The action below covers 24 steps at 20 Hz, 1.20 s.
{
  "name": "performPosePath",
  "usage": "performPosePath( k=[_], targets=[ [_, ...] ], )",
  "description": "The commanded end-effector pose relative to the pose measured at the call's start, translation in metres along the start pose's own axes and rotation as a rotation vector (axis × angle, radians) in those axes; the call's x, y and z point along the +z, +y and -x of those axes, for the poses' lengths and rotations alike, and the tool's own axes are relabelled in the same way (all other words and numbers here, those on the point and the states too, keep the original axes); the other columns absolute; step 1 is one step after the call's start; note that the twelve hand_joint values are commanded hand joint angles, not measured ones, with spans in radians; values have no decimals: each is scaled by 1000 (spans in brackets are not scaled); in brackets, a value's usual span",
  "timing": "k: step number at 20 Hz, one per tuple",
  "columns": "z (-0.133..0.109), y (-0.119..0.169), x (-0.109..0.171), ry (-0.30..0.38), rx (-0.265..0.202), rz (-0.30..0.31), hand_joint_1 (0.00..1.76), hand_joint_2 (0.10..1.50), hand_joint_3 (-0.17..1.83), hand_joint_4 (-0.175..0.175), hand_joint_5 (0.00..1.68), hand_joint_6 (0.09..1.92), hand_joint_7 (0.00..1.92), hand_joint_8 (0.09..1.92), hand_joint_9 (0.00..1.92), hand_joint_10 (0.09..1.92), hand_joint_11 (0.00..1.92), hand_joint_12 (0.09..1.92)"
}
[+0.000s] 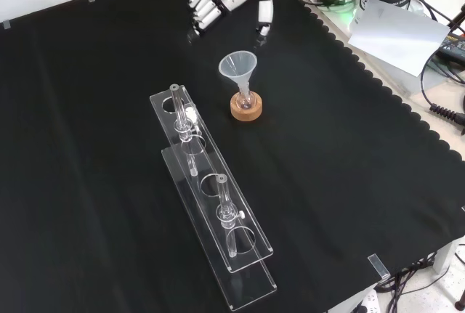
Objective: Pick up the weighing funnel.
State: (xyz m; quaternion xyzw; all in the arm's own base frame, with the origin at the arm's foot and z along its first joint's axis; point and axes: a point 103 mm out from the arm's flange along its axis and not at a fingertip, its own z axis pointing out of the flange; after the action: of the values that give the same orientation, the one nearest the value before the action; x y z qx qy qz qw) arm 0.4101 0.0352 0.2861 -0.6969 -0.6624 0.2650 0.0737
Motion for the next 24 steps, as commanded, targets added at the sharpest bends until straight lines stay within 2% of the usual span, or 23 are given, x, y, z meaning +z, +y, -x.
performPosePath(
  k=[1, 10, 24],
  targets=[
    [30, 56, 2, 31, -31, 88, 633, 677, 428, -72, 331, 87, 239, 710, 446, 704, 281, 1369],
    [49, 97, 1, 73, -45, 133, 667, 676, 463, -70, 433, 87, 356, 711, 569, 658, 367, 1340],
    [66, 144, 28, 104, -97, 157, 773, 669, 505, -69, 532, 87, 476, 701, 689, 602, 459, 1309]
  ],
)
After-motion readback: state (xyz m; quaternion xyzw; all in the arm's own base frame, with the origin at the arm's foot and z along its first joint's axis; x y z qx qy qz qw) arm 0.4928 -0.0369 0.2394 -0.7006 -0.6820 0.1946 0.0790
